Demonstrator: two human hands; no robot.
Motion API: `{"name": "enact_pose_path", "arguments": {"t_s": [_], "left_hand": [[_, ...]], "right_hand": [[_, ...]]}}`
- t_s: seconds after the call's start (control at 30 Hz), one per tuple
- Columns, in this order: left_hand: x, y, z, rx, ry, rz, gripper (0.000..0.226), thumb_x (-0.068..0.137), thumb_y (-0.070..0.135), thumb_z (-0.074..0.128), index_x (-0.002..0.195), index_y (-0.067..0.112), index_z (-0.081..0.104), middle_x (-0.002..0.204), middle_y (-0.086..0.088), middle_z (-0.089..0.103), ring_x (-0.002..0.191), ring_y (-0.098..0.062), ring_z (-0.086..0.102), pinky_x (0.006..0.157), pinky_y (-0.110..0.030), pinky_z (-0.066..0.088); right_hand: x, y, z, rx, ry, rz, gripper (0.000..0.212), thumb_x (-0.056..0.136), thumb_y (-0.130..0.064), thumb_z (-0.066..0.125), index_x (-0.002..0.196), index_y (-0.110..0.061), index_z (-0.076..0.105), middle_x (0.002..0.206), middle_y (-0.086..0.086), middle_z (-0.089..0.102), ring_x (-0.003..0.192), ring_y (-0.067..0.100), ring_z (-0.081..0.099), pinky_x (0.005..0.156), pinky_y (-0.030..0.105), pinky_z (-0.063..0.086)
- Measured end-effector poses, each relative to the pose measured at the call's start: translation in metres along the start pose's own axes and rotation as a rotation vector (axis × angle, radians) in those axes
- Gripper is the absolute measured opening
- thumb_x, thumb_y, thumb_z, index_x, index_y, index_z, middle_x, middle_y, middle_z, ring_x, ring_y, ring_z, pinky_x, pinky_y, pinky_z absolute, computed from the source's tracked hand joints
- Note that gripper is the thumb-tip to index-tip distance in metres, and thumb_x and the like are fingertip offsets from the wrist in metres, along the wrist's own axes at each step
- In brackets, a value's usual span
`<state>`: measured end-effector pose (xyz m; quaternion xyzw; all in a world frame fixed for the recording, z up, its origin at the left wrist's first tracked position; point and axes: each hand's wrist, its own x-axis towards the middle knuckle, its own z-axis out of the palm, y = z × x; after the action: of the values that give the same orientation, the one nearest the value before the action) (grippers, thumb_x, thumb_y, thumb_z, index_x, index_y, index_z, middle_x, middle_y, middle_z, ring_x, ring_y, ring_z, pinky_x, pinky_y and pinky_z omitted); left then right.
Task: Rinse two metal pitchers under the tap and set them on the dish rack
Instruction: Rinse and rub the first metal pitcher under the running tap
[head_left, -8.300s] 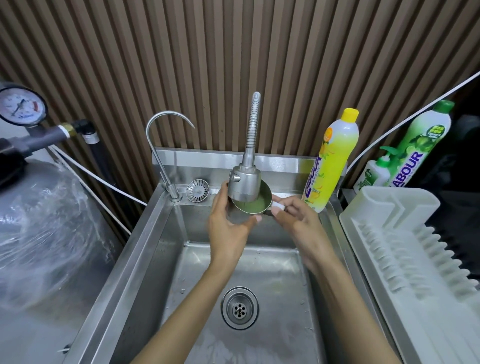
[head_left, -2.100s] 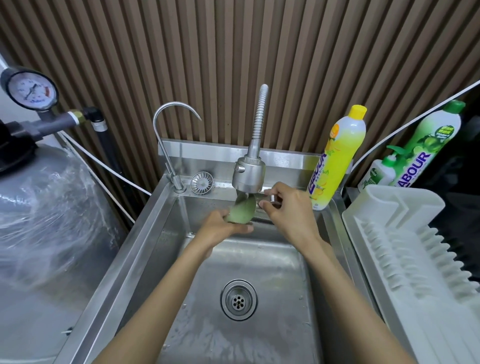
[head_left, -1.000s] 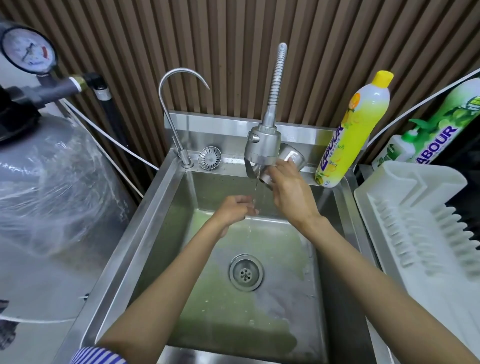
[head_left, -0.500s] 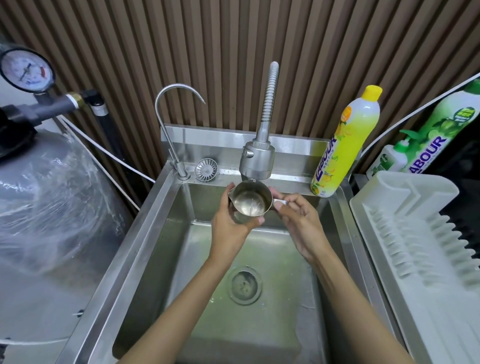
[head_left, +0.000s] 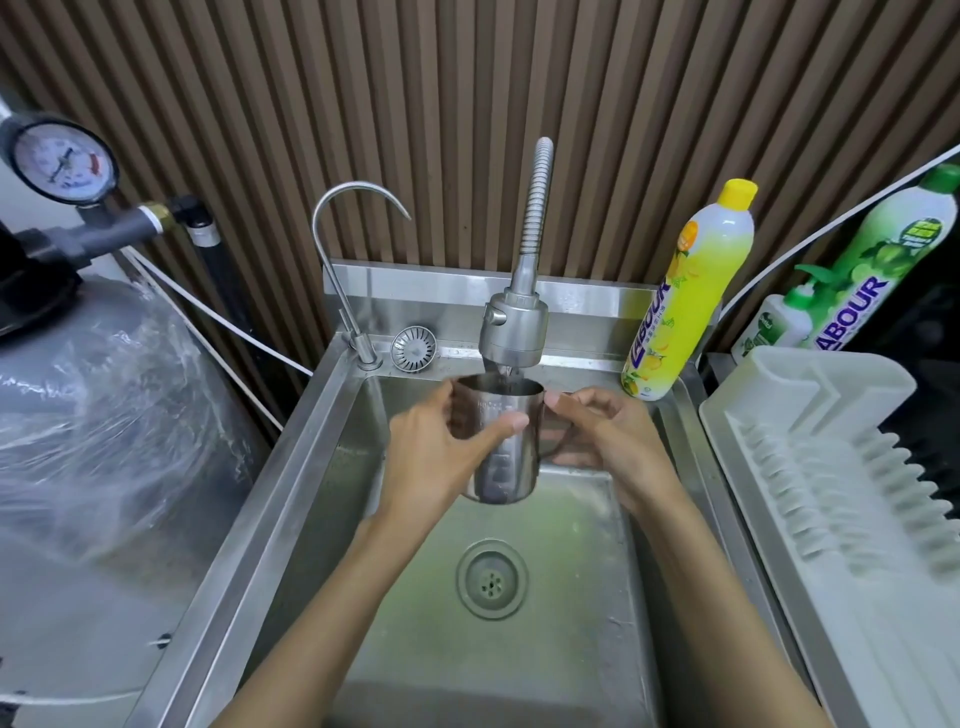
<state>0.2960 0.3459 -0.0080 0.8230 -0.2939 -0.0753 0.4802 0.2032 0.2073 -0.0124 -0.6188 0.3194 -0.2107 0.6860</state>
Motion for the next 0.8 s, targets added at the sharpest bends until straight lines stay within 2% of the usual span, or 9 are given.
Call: {"name": "enact_pose_path", "arguments": {"t_s": [0.13, 0.2, 0.27, 0.33, 0.43, 0.53, 0.6, 0.7, 0.8], "left_hand": [[-0.005, -0.005, 0.013, -0.093, -0.114, -0.117, 0.057, 0.062, 0.049, 0.079, 0.108, 0.018, 0.063, 0.089, 0.008, 0.069, 0.084, -0.002, 0.064, 0.076, -0.006, 0.045], [-0.003, -0.011, 0.023, -0.246, -0.155, -0.156, 0.067, 0.052, 0.053, 0.081, 0.108, 0.021, 0.064, 0.1, 0.007, 0.072, 0.092, -0.002, 0.066, 0.089, -0.019, 0.05], [0.002, -0.014, 0.032, -0.365, -0.169, -0.18, 0.061, 0.054, 0.042, 0.084, 0.107, 0.021, 0.063, 0.106, 0.004, 0.071, 0.101, -0.005, 0.066, 0.091, -0.024, 0.05], [0.005, -0.012, 0.038, -0.454, -0.168, -0.145, 0.052, 0.065, 0.016, 0.083, 0.111, 0.019, 0.059, 0.11, 0.004, 0.069, 0.1, 0.003, 0.063, 0.084, -0.01, 0.047], [0.011, -0.009, 0.039, -0.556, -0.091, -0.043, 0.064, 0.067, -0.005, 0.077, 0.111, 0.033, 0.05, 0.108, 0.015, 0.065, 0.099, 0.011, 0.06, 0.086, -0.006, 0.044], [0.015, -0.012, 0.03, -0.476, 0.01, 0.045, 0.077, 0.062, 0.003, 0.08, 0.117, 0.043, 0.045, 0.113, 0.027, 0.061, 0.112, 0.008, 0.054, 0.095, -0.011, 0.039], [0.013, -0.01, 0.02, -0.364, 0.047, 0.112, 0.079, 0.06, 0.014, 0.083, 0.126, 0.035, 0.046, 0.123, 0.016, 0.056, 0.115, 0.008, 0.049, 0.098, -0.01, 0.035], [0.009, -0.001, 0.012, -0.159, 0.134, 0.121, 0.081, 0.059, 0.022, 0.086, 0.131, 0.02, 0.049, 0.117, 0.006, 0.047, 0.106, 0.006, 0.046, 0.085, 0.008, 0.025], [0.003, 0.005, 0.013, -0.002, 0.169, 0.025, 0.082, 0.06, 0.039, 0.083, 0.131, 0.015, 0.051, 0.108, 0.004, 0.043, 0.107, -0.012, 0.046, 0.08, 0.0, 0.026]], "right_hand": [[-0.004, -0.014, -0.011, -0.178, 0.083, -0.021, 0.026, 0.075, -0.02, 0.076, 0.061, -0.013, 0.055, 0.071, 0.013, 0.068, 0.057, 0.024, 0.062, 0.061, 0.039, 0.056], [-0.008, -0.021, -0.013, -0.322, 0.155, -0.146, 0.026, 0.075, -0.02, 0.075, 0.06, -0.014, 0.055, 0.069, 0.011, 0.069, 0.057, 0.021, 0.06, 0.065, 0.036, 0.053], [-0.011, -0.025, -0.012, -0.417, 0.202, -0.256, 0.026, 0.076, -0.016, 0.074, 0.061, -0.016, 0.052, 0.077, 0.005, 0.071, 0.067, 0.014, 0.065, 0.072, 0.028, 0.051], [-0.012, -0.023, -0.009, -0.329, 0.193, -0.298, 0.027, 0.078, -0.009, 0.071, 0.064, -0.015, 0.049, 0.087, -0.003, 0.07, 0.074, 0.0, 0.065, 0.072, 0.013, 0.05], [-0.007, -0.012, -0.005, -0.087, 0.085, -0.29, 0.029, 0.081, -0.001, 0.065, 0.067, -0.012, 0.043, 0.102, -0.007, 0.069, 0.089, -0.003, 0.066, 0.076, 0.008, 0.047], [0.002, 0.0, -0.001, 0.08, -0.045, -0.239, 0.025, 0.084, -0.002, 0.062, 0.071, -0.013, 0.043, 0.111, -0.007, 0.068, 0.108, 0.006, 0.063, 0.091, 0.019, 0.047], [0.007, 0.008, 0.003, 0.195, -0.11, -0.162, 0.023, 0.087, -0.005, 0.059, 0.07, -0.012, 0.045, 0.113, 0.003, 0.068, 0.11, 0.02, 0.062, 0.096, 0.034, 0.048], [0.008, 0.017, 0.007, 0.261, -0.164, -0.034, 0.017, 0.091, -0.009, 0.054, 0.074, -0.009, 0.05, 0.084, 0.008, 0.071, 0.085, 0.024, 0.067, 0.081, 0.041, 0.056], [0.004, 0.018, 0.005, 0.172, -0.155, 0.044, 0.013, 0.09, -0.017, 0.057, 0.084, -0.005, 0.056, 0.075, 0.011, 0.07, 0.071, 0.022, 0.07, 0.068, 0.04, 0.059]]}}
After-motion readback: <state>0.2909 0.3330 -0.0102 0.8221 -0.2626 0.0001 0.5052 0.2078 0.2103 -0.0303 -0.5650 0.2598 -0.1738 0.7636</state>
